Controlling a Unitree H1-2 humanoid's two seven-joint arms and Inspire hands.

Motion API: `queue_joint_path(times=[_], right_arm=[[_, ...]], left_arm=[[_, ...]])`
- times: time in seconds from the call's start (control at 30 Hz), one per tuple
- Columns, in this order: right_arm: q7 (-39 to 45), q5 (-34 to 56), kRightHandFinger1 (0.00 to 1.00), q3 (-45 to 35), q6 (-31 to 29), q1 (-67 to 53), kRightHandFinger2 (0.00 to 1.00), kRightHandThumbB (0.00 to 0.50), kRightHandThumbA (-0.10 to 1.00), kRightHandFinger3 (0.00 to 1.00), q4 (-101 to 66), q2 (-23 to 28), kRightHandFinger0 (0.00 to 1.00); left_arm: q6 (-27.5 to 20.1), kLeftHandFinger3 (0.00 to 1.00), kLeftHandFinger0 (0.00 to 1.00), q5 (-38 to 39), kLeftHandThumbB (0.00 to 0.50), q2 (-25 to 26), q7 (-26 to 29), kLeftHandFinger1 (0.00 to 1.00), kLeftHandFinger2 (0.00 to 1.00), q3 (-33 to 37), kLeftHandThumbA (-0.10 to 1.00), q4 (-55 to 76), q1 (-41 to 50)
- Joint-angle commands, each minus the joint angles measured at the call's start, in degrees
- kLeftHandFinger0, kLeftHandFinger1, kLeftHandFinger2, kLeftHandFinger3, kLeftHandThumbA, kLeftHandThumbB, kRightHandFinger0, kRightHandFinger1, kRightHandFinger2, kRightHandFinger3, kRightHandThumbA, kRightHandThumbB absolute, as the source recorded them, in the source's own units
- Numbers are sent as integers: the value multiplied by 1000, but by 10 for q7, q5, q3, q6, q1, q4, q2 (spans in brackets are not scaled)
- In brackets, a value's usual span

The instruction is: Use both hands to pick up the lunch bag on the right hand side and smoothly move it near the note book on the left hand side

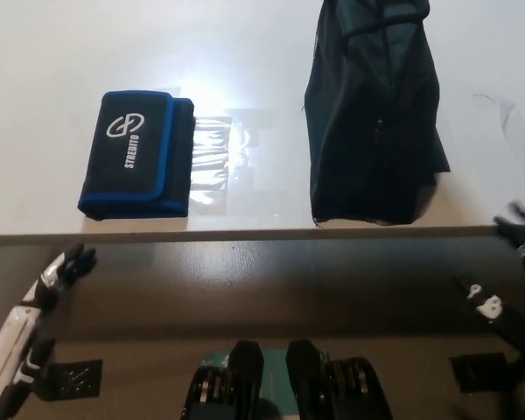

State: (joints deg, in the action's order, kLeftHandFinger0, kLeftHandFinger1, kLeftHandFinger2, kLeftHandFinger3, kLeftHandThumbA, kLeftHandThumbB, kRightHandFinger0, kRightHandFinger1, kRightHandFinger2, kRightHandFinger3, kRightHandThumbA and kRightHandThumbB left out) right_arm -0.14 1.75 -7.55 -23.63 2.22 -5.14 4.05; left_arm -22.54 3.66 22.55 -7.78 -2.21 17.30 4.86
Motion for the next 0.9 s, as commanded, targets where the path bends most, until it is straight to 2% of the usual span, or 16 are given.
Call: queue_joint_path(times=[0.0,0.03,0.17,0.23,0.33,0.43,0.57,0.7,0.8,0.87], right_arm=[[4,18,1000,-11,-33,18,1000,231,1000,1000,-34,3,1000],[0,11,1000,-10,-33,22,1000,255,1000,1000,-36,4,1000],[-3,-6,1000,-5,-30,36,1000,304,1000,1000,-36,12,1000],[0,-7,1000,-4,-16,51,1000,356,1000,1000,-34,19,1000],[3,-1,1000,-3,10,67,1000,400,1000,1000,-37,26,1000],[5,8,1000,-3,21,91,1000,365,1000,1000,-23,35,1000],[13,41,1000,-1,43,124,1000,352,1000,1000,1,42,1000],[14,57,1000,-3,53,148,1000,361,1000,1000,23,43,1000],[17,62,1000,-5,45,171,1000,361,1000,1000,52,47,1000],[18,62,1000,-4,42,181,1000,361,1000,1000,64,47,1000]], left_arm=[[42,1000,1000,47,323,5,-11,1000,1000,2,1000,60,-31],[58,1000,1000,46,345,3,-11,1000,1000,4,1000,69,-44],[84,1000,1000,34,360,-5,-12,1000,1000,9,1000,76,-85],[96,1000,1000,31,395,-13,-13,1000,1000,15,1000,65,-117],[102,1000,1000,11,385,-21,-16,1000,1000,22,1000,38,-164],[139,1000,1000,-9,401,-33,-18,1000,1000,34,1000,16,-222],[182,1000,1000,-9,354,-43,-31,1000,1000,55,1000,-28,-296],[184,1000,1000,-9,322,-59,-34,1000,1000,69,1000,-87,-343],[184,1000,1000,-25,317,-68,-37,1000,1000,83,1000,-143,-385],[181,1000,1000,-41,332,-68,-38,1000,1000,92,1000,-173,-405]])
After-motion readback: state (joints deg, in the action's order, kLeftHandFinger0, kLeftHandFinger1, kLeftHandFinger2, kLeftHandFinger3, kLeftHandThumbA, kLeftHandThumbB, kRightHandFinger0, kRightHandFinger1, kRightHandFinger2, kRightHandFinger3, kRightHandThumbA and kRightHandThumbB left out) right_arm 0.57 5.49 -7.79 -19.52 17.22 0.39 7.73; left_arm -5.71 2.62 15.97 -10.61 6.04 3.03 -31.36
